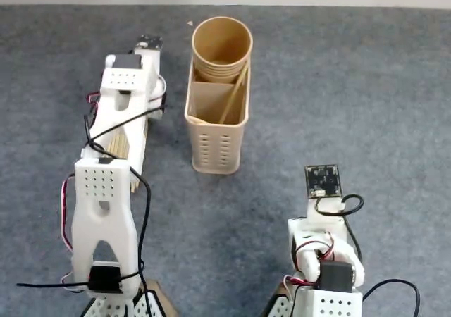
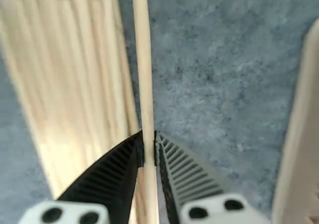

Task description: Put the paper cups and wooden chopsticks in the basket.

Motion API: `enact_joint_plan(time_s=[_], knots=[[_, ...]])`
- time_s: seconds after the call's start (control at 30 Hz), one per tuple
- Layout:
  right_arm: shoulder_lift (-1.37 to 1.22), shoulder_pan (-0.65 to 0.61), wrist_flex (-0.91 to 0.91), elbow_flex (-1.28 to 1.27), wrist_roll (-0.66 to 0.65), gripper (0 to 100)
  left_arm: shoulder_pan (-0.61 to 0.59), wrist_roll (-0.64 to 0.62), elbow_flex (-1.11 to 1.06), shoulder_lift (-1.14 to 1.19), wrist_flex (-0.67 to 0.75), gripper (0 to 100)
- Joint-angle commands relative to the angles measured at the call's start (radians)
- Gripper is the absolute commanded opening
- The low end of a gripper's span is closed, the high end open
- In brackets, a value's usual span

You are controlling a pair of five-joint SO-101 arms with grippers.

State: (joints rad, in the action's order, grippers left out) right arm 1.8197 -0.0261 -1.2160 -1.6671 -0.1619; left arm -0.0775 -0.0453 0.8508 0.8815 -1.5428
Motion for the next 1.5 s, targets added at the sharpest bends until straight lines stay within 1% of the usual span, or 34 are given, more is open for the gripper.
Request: enact_joint_plan(time_s=[0.0,0.13,0.23,0.37,0.53,0.63,0.73,0.8,0.9,0.97,1.07,1.3,1.4,1.47], knots=[[0.013,0.013,-0.007,-0.153,-0.006,0.6,0.001,0.009,0.200,-0.021,-0.100,0],[0.013,0.013,-0.007,-0.153,-0.006,0.6,0.021,0.008,0.456,-0.021,-0.218,0],[0.013,0.013,-0.007,-0.153,-0.006,0.6,0.027,0.008,0.598,-0.038,-0.230,0],[0.013,0.013,-0.007,-0.153,-0.006,0.6,0.028,0.008,0.638,-0.153,-0.230,0],[0.013,0.013,-0.007,-0.153,-0.006,0.6,0.044,0.008,0.613,-0.417,-0.232,0],[0.013,0.013,-0.007,-0.153,-0.006,0.6,0.116,0.006,0.553,-0.587,-0.232,0],[0.013,0.013,-0.007,-0.153,-0.006,0.6,0.242,0.006,0.521,-0.717,-0.232,0],[0.013,0.013,-0.007,-0.153,-0.006,0.6,0.328,0.005,0.529,-0.762,-0.195,0],[0.013,0.013,-0.007,-0.153,-0.006,0.6,0.406,0.011,0.522,-0.773,-0.046,0],[0.013,0.013,-0.007,-0.153,-0.006,0.6,0.417,0.011,0.521,-0.743,0.055,0],[0.013,0.013,-0.007,-0.153,-0.006,0.6,0.417,0.011,0.526,-0.662,0.157,0],[0.013,0.013,-0.007,-0.153,-0.006,0.6,0.418,0.005,0.529,-0.522,0.213,1],[0.013,0.013,-0.007,-0.153,-0.006,0.6,0.420,0.002,0.529,-0.509,0.209,4],[0.013,0.013,-0.007,-0.153,-0.006,0.6,0.424,0.002,0.529,-0.509,0.207,5]])
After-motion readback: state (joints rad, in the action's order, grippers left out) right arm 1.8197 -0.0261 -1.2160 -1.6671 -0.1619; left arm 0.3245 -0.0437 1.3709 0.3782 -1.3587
